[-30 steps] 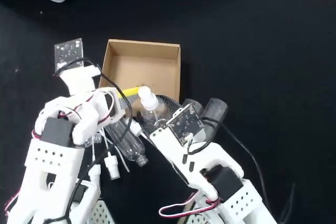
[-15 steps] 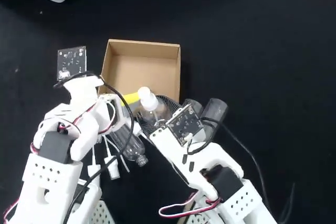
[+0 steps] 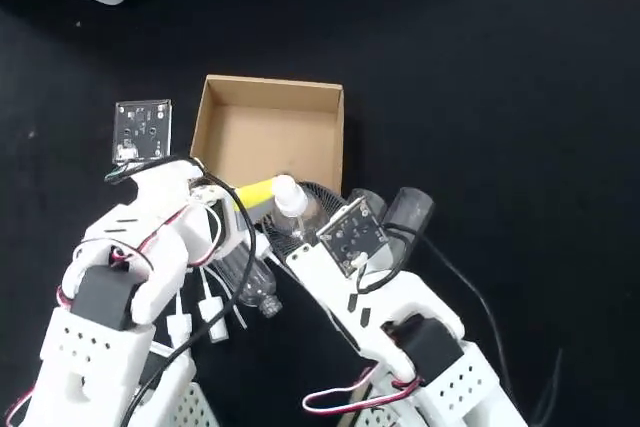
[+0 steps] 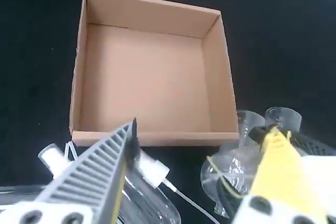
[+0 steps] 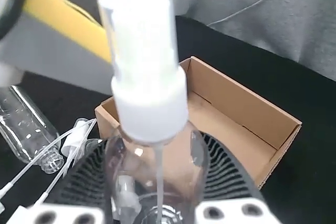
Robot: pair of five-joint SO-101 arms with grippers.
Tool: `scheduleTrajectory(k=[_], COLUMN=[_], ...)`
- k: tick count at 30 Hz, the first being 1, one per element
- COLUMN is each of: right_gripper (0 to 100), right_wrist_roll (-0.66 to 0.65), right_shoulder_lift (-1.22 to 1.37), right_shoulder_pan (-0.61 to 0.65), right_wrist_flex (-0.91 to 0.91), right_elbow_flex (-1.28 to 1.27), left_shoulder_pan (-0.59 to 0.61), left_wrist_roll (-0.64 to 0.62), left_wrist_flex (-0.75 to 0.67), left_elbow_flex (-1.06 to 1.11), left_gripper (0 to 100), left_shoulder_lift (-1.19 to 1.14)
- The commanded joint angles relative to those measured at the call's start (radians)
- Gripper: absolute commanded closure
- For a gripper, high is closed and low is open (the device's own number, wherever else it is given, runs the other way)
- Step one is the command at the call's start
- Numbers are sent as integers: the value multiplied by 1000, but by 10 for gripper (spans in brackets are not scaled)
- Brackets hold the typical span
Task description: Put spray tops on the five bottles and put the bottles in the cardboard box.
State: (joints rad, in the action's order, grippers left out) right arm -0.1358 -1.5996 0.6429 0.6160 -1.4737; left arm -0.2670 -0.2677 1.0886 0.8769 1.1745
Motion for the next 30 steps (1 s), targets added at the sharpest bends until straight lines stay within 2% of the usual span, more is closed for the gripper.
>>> scheduleTrajectory(k=[1, 17, 27, 30], right_gripper=[949, 949, 949, 949], right_wrist_roll=[-9, -9, -9, -9], right_shoulder_lift=[-16, -16, -24, -24], right_shoulder_pan=[20, 20, 15, 15], right_wrist_flex=[-20, -20, -17, -17], right_elbow_flex=[10, 10, 8, 8], left_shoulder_pan=[-54, -85, 223, 315], left_wrist_roll=[21, 23, 26, 64], left_wrist_flex=[5, 3, 2, 3], left_elbow_flex=[5, 31, 31, 33], left_gripper=[636, 636, 632, 636], left_shoulder_lift=[32, 34, 152, 196])
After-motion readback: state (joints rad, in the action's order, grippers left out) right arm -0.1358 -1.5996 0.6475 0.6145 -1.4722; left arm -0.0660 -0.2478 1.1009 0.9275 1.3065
